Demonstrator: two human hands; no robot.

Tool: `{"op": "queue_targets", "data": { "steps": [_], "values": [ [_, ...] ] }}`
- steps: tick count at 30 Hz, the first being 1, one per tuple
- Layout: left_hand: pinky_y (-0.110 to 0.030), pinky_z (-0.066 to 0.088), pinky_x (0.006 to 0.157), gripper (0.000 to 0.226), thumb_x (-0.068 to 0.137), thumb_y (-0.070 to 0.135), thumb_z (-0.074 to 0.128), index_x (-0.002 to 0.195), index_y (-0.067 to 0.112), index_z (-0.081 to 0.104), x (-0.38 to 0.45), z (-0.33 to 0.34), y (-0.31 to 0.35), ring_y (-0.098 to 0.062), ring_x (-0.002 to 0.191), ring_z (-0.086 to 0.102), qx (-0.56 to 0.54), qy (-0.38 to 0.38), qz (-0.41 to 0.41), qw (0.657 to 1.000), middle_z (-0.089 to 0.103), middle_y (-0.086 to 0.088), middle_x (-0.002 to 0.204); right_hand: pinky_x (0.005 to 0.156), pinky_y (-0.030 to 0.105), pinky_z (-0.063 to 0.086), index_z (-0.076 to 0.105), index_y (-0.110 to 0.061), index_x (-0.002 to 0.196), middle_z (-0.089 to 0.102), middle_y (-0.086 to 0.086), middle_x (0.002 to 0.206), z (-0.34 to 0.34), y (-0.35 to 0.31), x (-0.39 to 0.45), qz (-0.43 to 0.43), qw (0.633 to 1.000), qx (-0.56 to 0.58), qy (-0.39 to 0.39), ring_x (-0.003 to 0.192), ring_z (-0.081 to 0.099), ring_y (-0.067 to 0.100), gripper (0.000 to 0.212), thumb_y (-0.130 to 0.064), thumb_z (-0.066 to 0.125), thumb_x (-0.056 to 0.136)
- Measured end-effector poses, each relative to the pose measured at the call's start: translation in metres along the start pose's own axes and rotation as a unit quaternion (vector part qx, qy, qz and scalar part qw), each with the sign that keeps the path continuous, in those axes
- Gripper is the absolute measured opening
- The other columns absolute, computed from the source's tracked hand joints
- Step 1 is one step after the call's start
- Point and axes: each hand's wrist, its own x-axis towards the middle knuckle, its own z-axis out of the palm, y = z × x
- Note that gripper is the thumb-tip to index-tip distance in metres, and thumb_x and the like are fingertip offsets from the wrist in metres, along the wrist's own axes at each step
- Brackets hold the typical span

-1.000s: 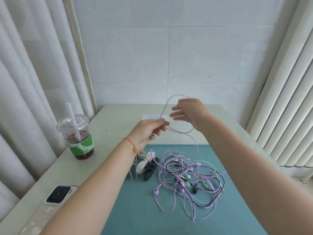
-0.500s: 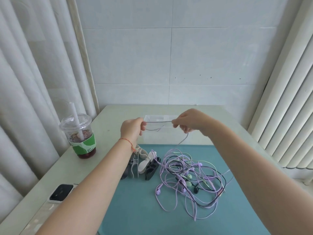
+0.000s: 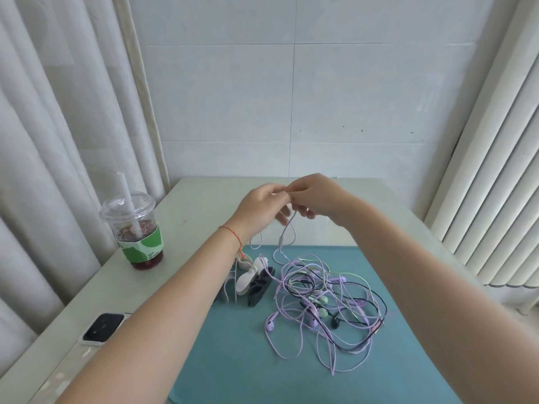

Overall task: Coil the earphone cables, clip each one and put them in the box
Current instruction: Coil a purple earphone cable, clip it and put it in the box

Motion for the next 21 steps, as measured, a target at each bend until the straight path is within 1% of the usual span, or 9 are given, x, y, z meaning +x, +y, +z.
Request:
{"op": "queue_targets", "data": {
  "steps": [2, 6, 8, 10, 13, 14, 16, 19, 21],
  "values": [
    [-0.028, 0.041, 0.056, 0.020, 0.092, 0.029, 0.056, 0.080, 0.016, 0.068, 0.003, -0.003, -0.006, -0.018, 0.050, 0.048, 0.044, 0.033, -0.001, 0.998, 0.054, 0.000, 0.056, 0.056, 0.024, 0.044, 0.068, -0.015, 0.074, 0.063, 0.000, 0.066, 0.004, 0.005, 0.001, 0.011, 1.000, 0.006, 0.009, 0.060, 0.055, 0.015, 0.019, -0.016, 0.058, 0.089],
    [-0.028, 0.030, 0.052, 0.024, 0.095, 0.027, 0.057, 0.077, 0.020, 0.071, 0.003, -0.009, -0.022, -0.009, 0.047, 0.036, 0.130, 0.064, 0.018, 0.989, 0.042, 0.008, 0.047, 0.065, 0.025, 0.048, 0.071, -0.013, 0.085, 0.065, -0.002, 0.069, 0.010, 0.019, 0.000, 0.020, 1.000, 0.006, -0.007, 0.067, 0.058, 0.011, 0.012, -0.022, 0.064, 0.089],
    [-0.028, 0.031, 0.055, 0.023, 0.092, 0.027, 0.058, 0.073, 0.021, 0.069, 0.003, -0.011, -0.029, -0.013, 0.049, 0.038, 0.091, 0.137, 0.007, 0.986, 0.042, 0.007, 0.048, 0.061, 0.022, 0.046, 0.072, -0.011, 0.089, 0.065, -0.002, 0.068, 0.010, 0.024, 0.000, 0.031, 0.999, -0.036, -0.023, 0.065, 0.056, 0.011, 0.011, -0.019, 0.065, 0.087],
    [-0.032, 0.035, 0.060, 0.023, 0.085, 0.033, 0.052, 0.068, 0.022, 0.064, 0.007, -0.022, -0.040, -0.022, 0.055, 0.043, -0.008, 0.258, -0.022, 0.966, 0.048, 0.006, 0.051, 0.055, 0.020, 0.044, 0.074, -0.008, 0.092, 0.066, -0.002, 0.067, 0.007, 0.028, 0.000, 0.053, 0.991, -0.103, -0.060, 0.063, 0.054, 0.010, 0.013, -0.015, 0.064, 0.086],
    [-0.038, 0.040, 0.054, 0.020, 0.084, 0.030, 0.044, 0.070, 0.021, 0.055, 0.013, -0.047, -0.053, -0.032, 0.055, 0.044, -0.113, 0.366, -0.078, 0.920, 0.051, -0.014, 0.061, 0.056, 0.020, 0.048, 0.076, -0.009, 0.090, 0.070, -0.002, 0.073, 0.000, 0.038, -0.001, 0.094, 0.982, -0.141, -0.086, 0.064, 0.058, 0.010, 0.014, -0.016, 0.064, 0.086],
    [-0.029, 0.037, 0.046, 0.019, 0.087, 0.026, 0.045, 0.071, 0.018, 0.051, 0.011, -0.049, -0.051, -0.028, 0.049, 0.041, -0.142, 0.354, -0.091, 0.920, 0.047, -0.012, 0.059, 0.056, 0.021, 0.049, 0.076, -0.008, 0.088, 0.071, -0.001, 0.075, -0.002, 0.040, 0.000, 0.103, 0.984, -0.124, -0.073, 0.063, 0.059, 0.011, 0.014, -0.016, 0.064, 0.087],
    [-0.017, 0.020, 0.039, 0.017, 0.087, 0.026, 0.053, 0.074, 0.017, 0.049, 0.006, -0.044, -0.046, -0.016, 0.041, 0.028, -0.165, 0.259, -0.102, 0.946, 0.039, -0.002, 0.054, 0.055, 0.022, 0.050, 0.075, -0.007, 0.085, 0.072, 0.003, 0.074, -0.004, 0.040, 0.001, 0.101, 0.993, -0.054, -0.039, 0.060, 0.060, 0.013, 0.015, -0.015, 0.062, 0.089],
    [-0.018, 0.015, 0.039, 0.016, 0.088, 0.029, 0.066, 0.084, 0.015, 0.061, -0.004, -0.025, -0.034, -0.009, 0.040, 0.026, -0.120, 0.068, -0.088, 0.987, 0.044, 0.002, 0.056, 0.058, 0.026, 0.055, 0.071, -0.004, 0.086, 0.070, 0.008, 0.070, -0.001, 0.025, 0.004, 0.056, 0.996, 0.073, -0.013, 0.056, 0.062, 0.016, 0.014, -0.010, 0.060, 0.092],
    [-0.019, 0.016, 0.039, 0.017, 0.087, 0.030, 0.070, 0.088, 0.014, 0.065, -0.009, -0.013, -0.028, -0.008, 0.043, 0.027, -0.090, -0.032, -0.086, 0.992, 0.048, 0.003, 0.059, 0.059, 0.026, 0.057, 0.070, -0.003, 0.086, 0.068, 0.009, 0.068, 0.003, 0.011, 0.004, 0.022, 0.993, 0.120, -0.001, 0.054, 0.062, 0.016, 0.014, -0.008, 0.059, 0.093]
  ]
}}
